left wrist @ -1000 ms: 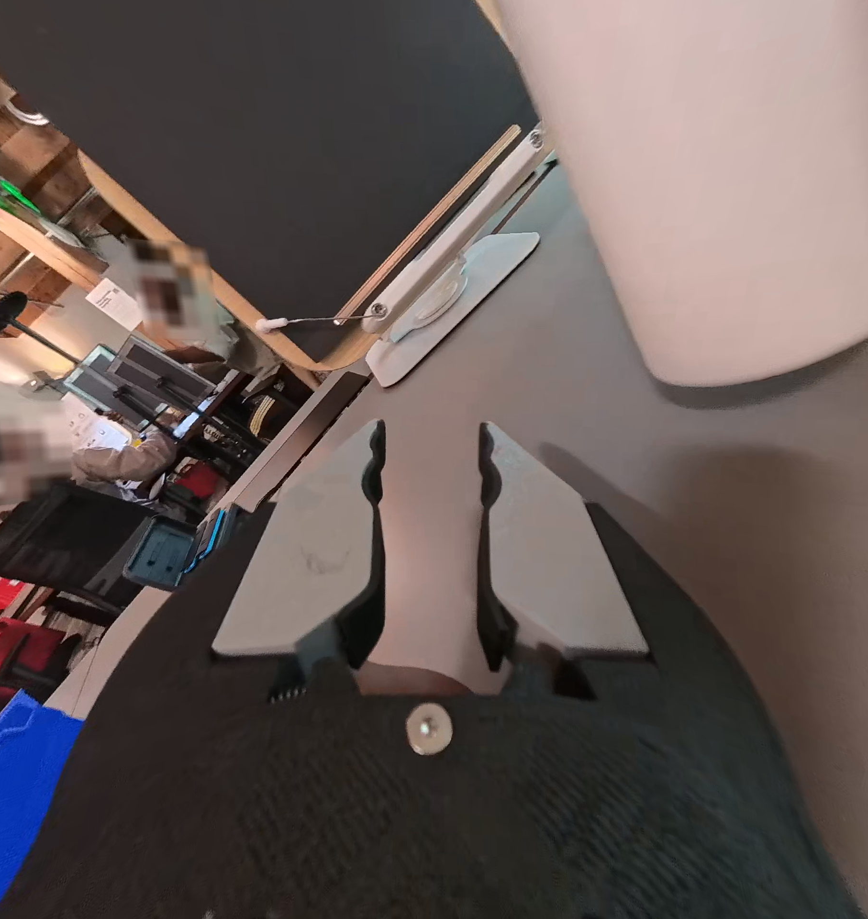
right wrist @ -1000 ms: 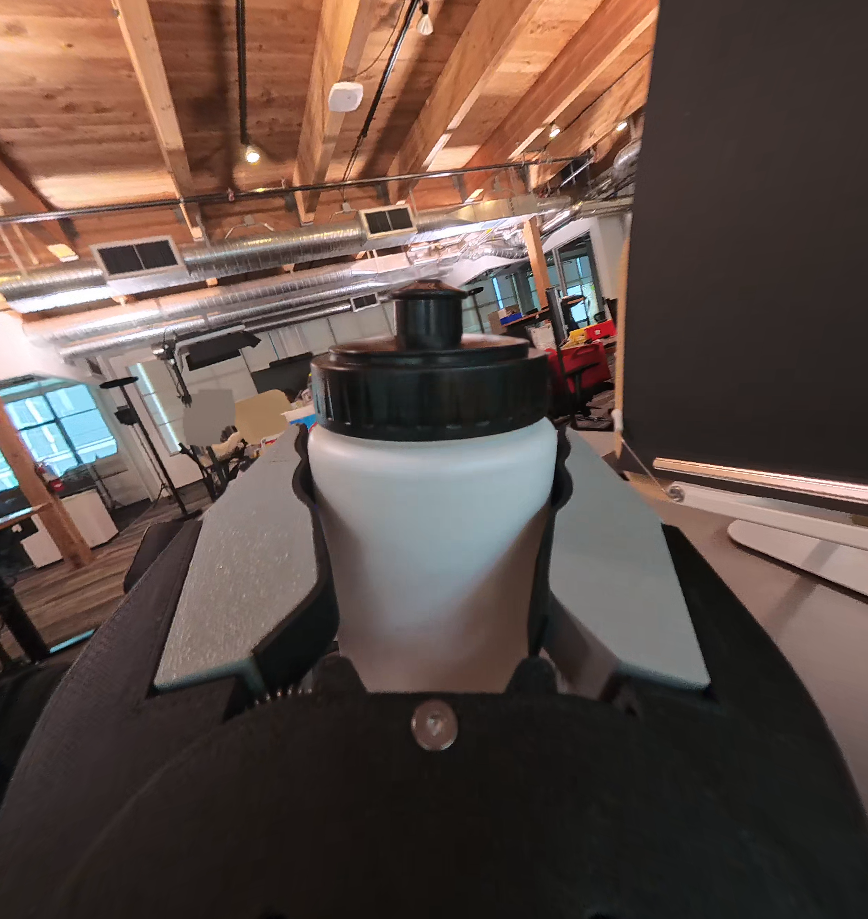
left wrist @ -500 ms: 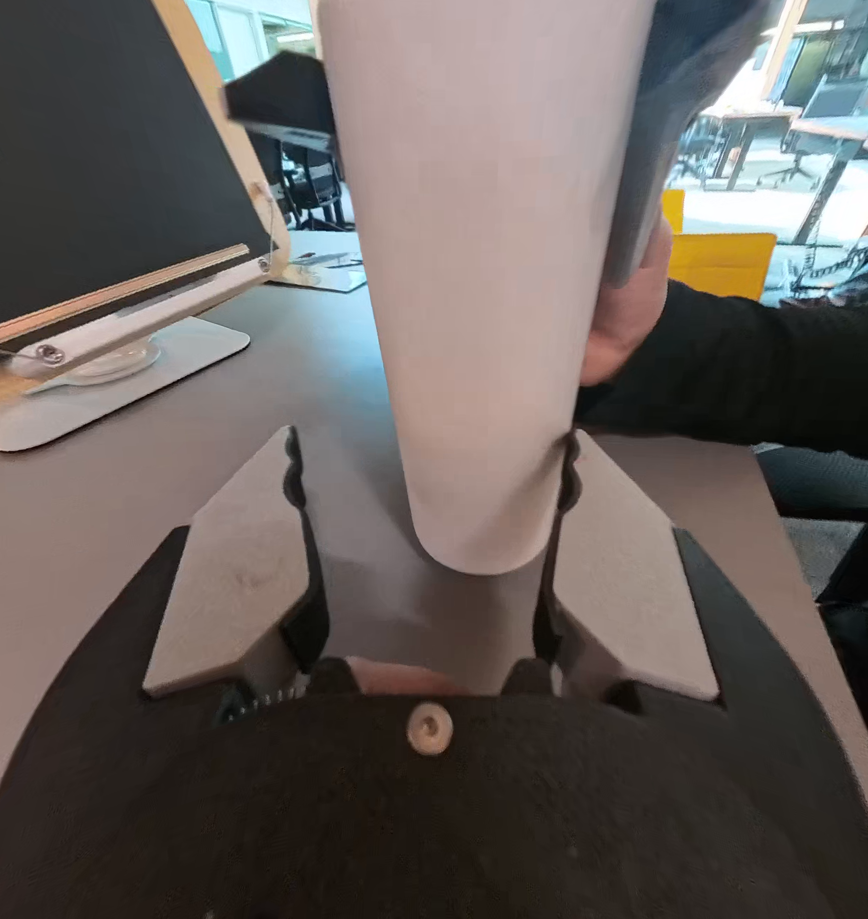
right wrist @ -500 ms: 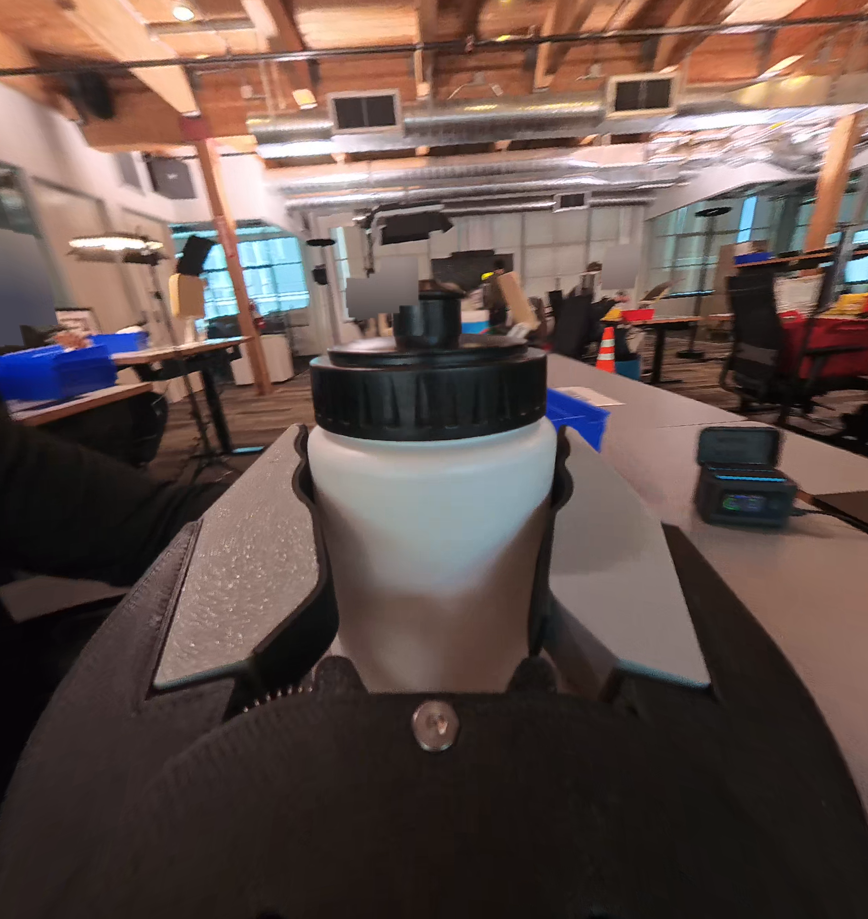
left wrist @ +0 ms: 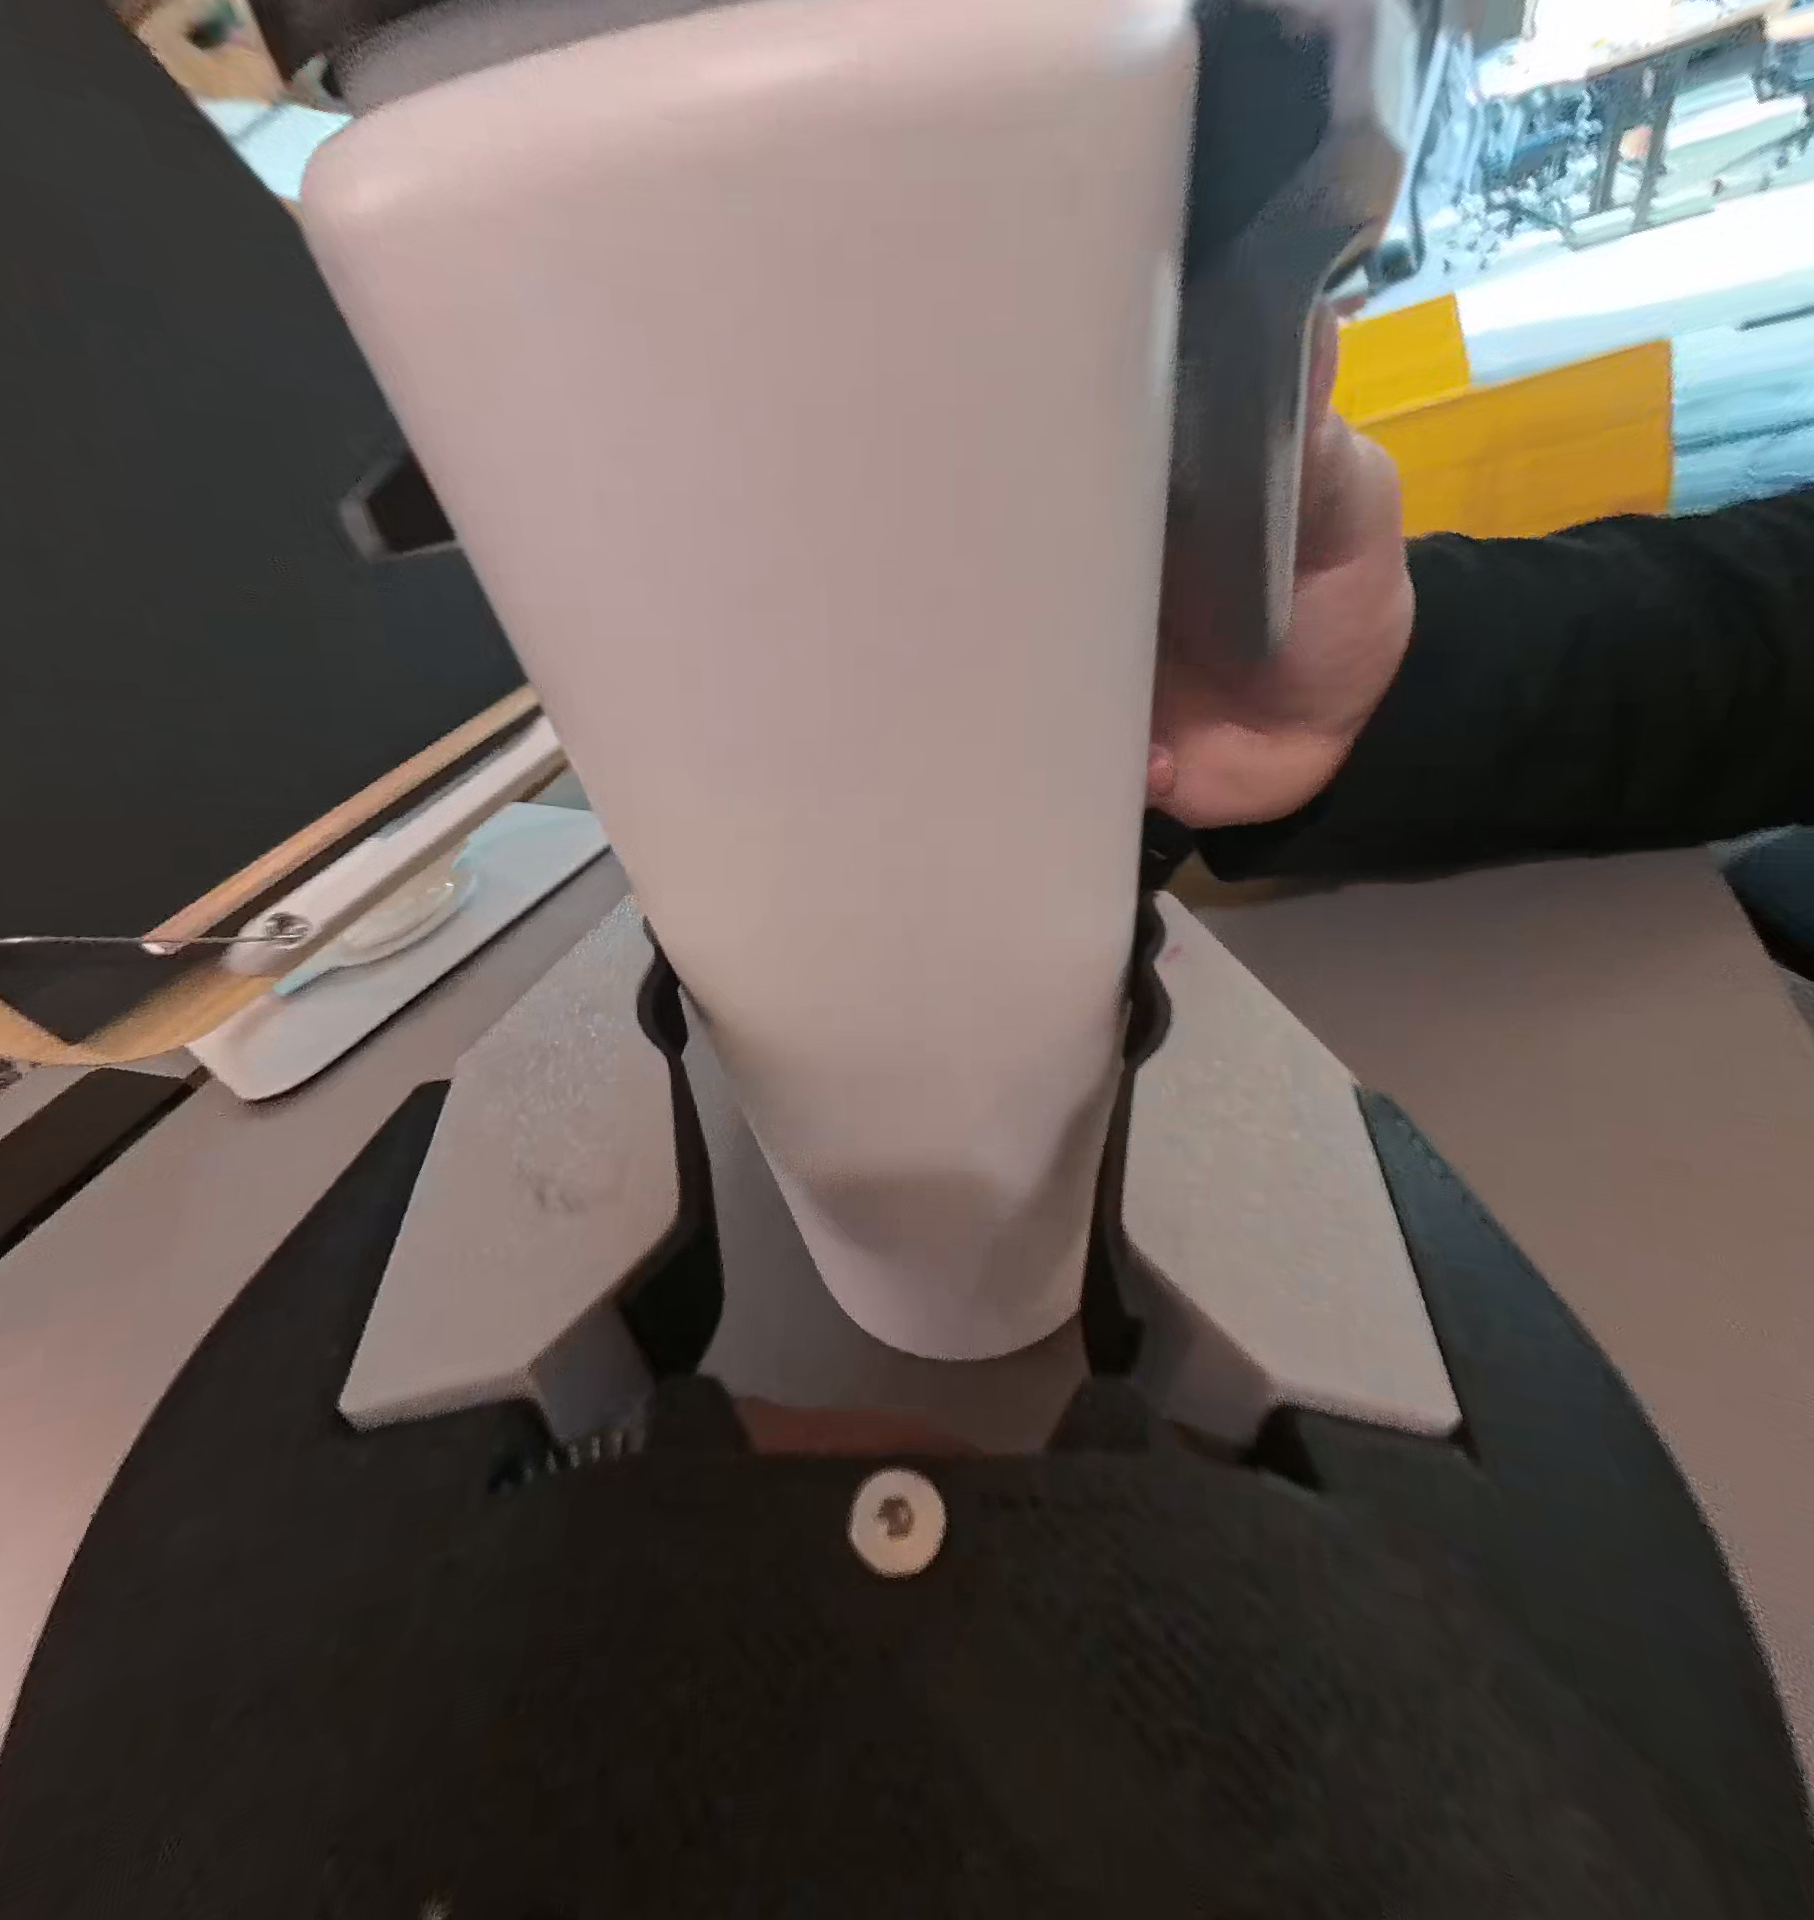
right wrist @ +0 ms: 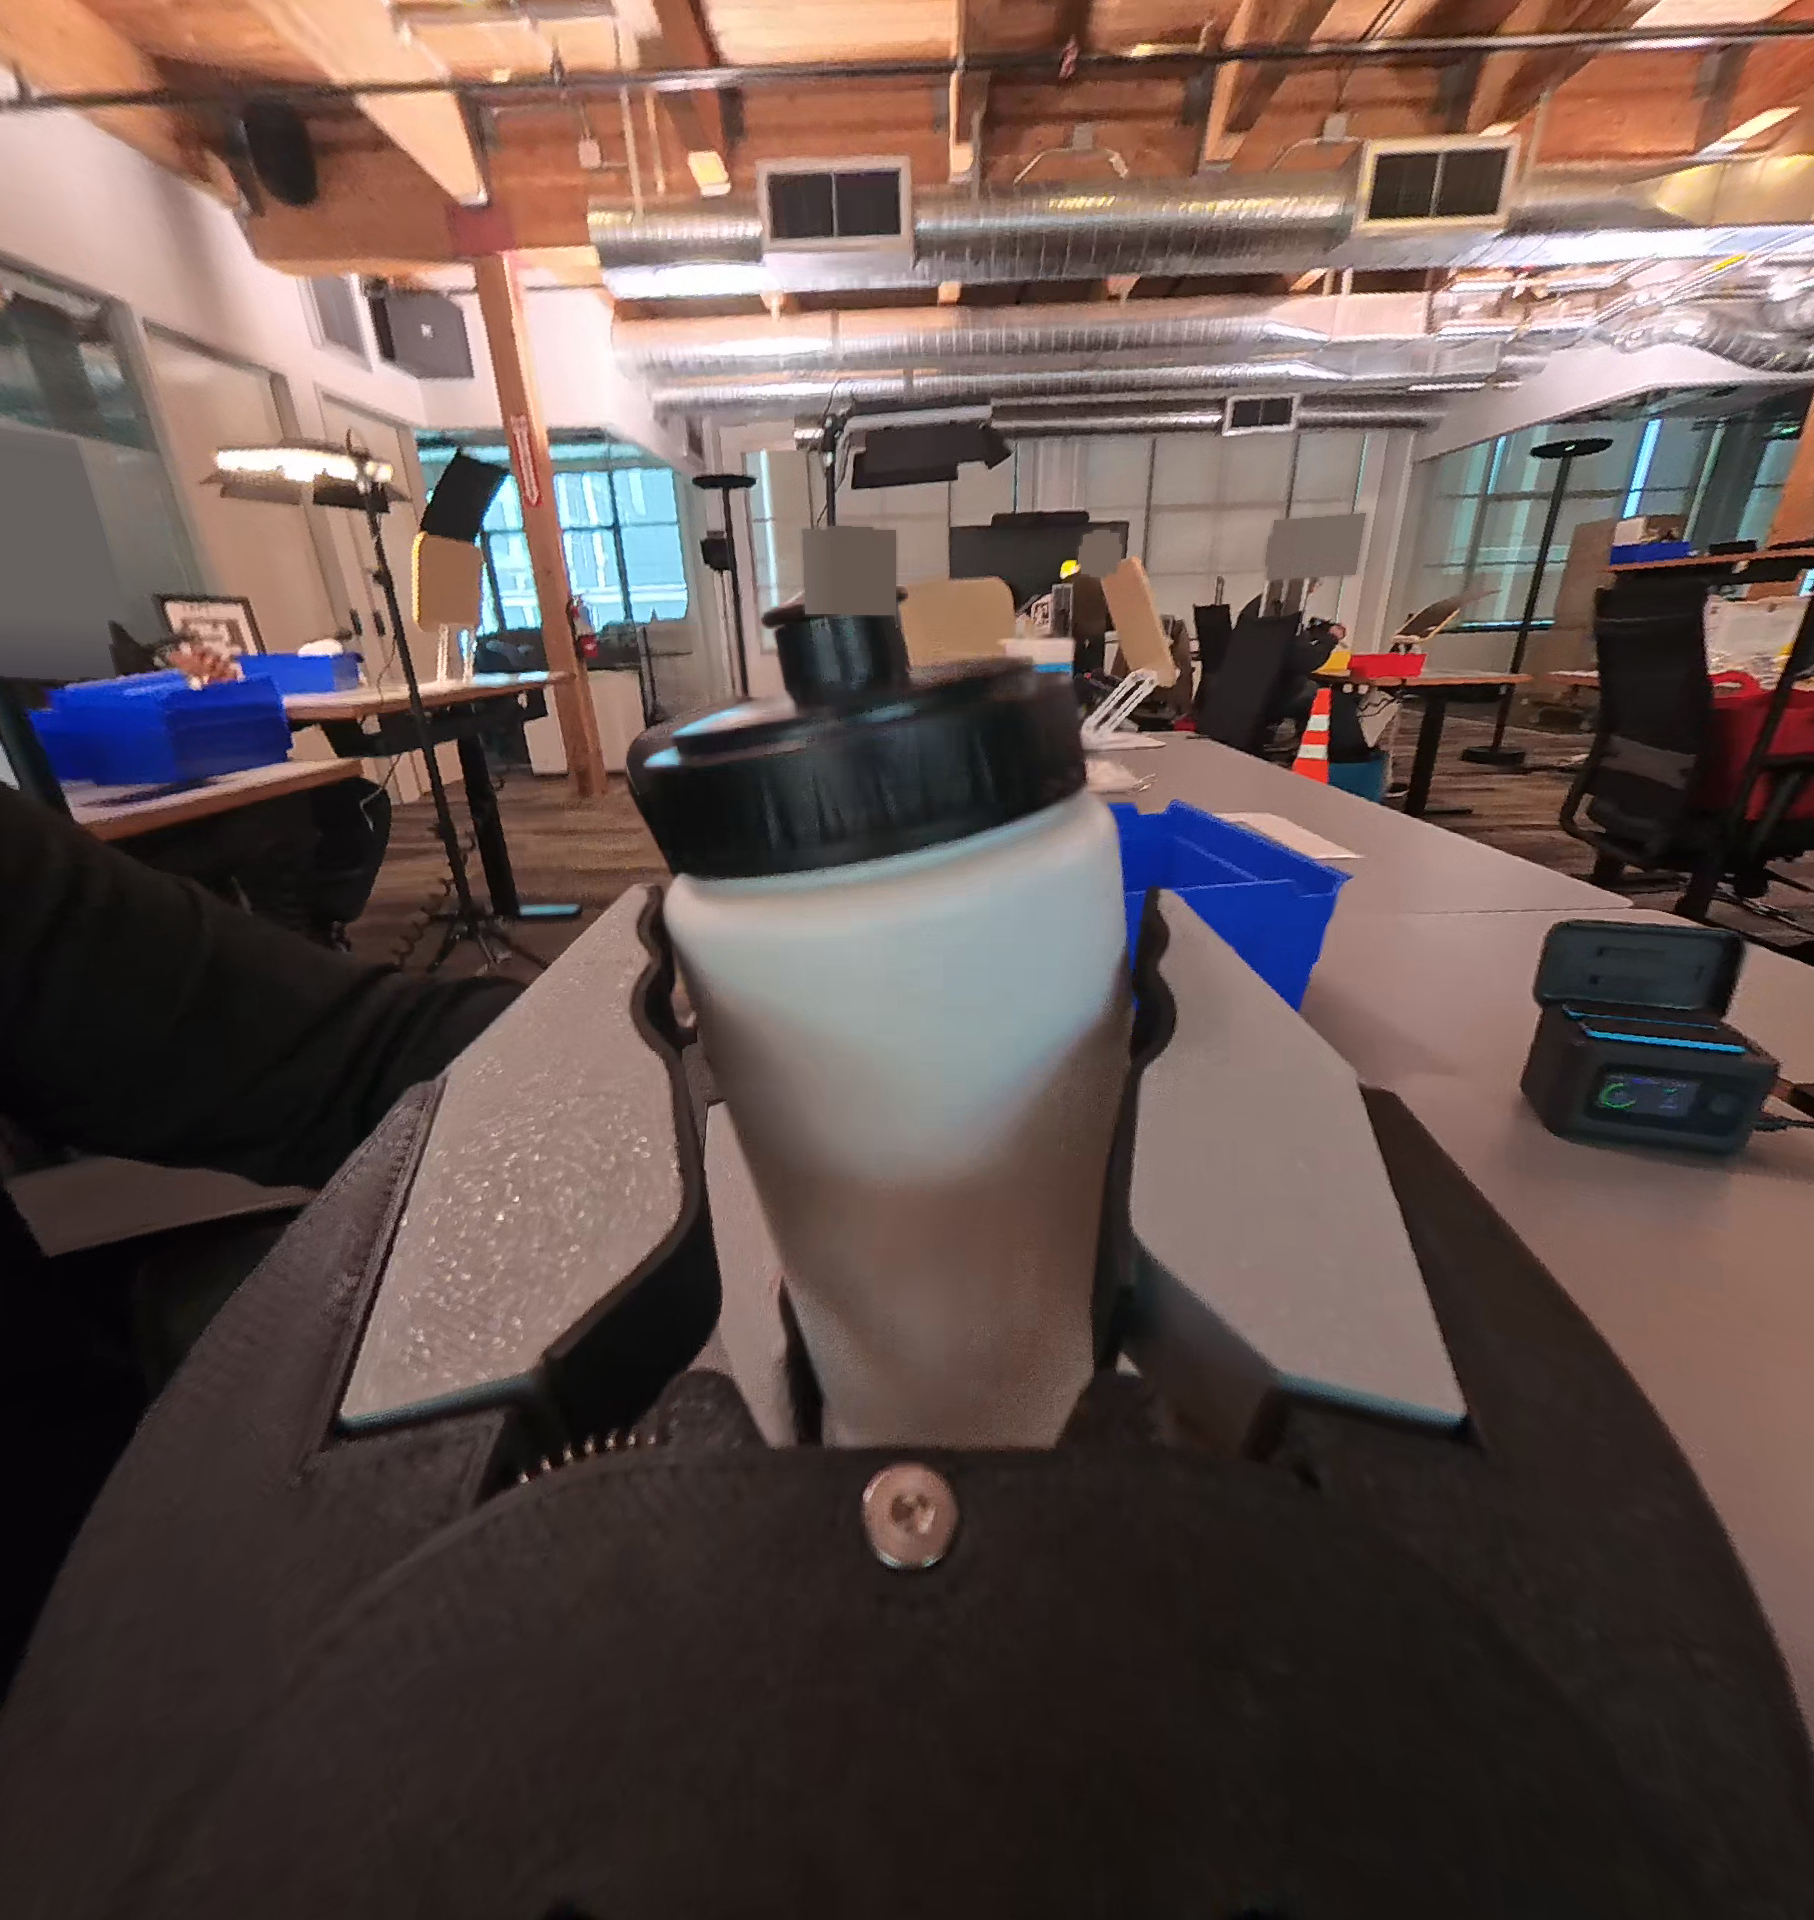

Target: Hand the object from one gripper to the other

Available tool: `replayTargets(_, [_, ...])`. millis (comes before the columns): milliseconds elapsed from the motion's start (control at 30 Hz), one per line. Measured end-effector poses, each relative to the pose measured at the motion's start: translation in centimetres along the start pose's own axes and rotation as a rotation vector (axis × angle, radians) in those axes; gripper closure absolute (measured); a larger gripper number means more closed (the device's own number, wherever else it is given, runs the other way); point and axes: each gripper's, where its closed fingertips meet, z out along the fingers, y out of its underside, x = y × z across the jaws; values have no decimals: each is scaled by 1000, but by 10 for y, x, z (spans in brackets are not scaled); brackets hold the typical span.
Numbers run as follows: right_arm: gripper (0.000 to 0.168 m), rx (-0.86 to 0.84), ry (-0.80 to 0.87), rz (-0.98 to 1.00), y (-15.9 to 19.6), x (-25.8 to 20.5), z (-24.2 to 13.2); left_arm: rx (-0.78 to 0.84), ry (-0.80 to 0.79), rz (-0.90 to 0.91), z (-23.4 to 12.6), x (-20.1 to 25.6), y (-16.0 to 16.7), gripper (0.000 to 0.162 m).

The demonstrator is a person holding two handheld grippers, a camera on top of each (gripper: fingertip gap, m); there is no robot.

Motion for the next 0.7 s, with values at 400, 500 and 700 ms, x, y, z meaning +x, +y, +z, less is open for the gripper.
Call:
replayTargets(400, [76,-106,139,216,30,42,-7,345,-178,-490,-51,-85,-30,76])
replayTargets(500, [74,-129,153,261,37,47,-7,401,-178,-529,-59,-91,-36,76])
replayTargets(700, [70,-154,130,335,45,48,-6,399,-333,-346,-68,-97,-43,76])
